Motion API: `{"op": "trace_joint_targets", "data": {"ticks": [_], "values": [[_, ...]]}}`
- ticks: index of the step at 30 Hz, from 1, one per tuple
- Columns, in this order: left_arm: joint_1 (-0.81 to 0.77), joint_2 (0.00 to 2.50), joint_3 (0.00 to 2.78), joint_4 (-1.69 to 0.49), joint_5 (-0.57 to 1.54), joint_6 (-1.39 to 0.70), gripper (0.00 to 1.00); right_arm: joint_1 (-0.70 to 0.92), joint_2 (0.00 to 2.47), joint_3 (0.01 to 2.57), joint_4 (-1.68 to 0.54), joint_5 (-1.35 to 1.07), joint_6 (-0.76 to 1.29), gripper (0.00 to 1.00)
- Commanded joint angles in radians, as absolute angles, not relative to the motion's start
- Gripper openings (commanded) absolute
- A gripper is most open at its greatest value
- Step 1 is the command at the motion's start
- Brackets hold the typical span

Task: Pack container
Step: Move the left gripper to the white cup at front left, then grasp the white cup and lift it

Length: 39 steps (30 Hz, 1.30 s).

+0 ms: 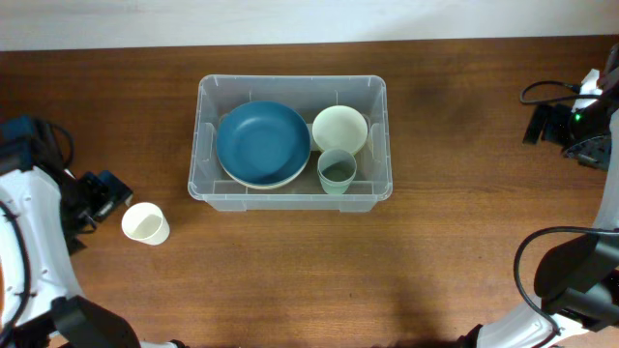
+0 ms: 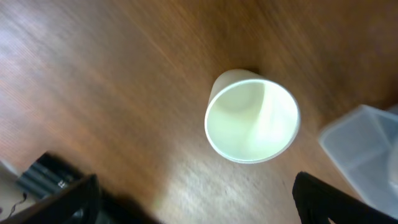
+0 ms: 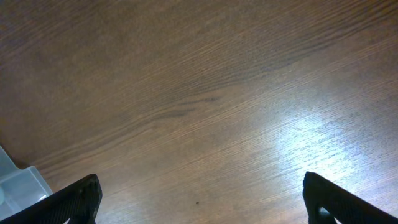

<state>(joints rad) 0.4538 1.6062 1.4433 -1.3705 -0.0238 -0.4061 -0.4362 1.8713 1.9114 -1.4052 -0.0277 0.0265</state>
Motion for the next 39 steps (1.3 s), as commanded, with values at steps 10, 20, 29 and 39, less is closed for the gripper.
{"op": "trace_joint_targets", "data": {"ticks": [10,20,29,39], "values": [[0.455,1.589,1.133,-1.09,0.075,-0.411,0.98,-0.439,1.875,1.907,-1.404,-0.03,0.034,0.99],[0.455,1.589,0.985,-0.936,0.072,-0.419,0.79,-0.439,1.875,1.907,-1.404,-0.03,0.034,0.99],[0.455,1.589,0.953,-0.885,0.108,-0.449,0.05,-0.439,1.875,1.907,-1.404,-0.03,0.034,0.99],[0.455,1.576,1.225,-1.002,0.14,-0.448,0.01,-0.439,1.875,1.907,-1.404,-0.03,0.034,0.99]]}}
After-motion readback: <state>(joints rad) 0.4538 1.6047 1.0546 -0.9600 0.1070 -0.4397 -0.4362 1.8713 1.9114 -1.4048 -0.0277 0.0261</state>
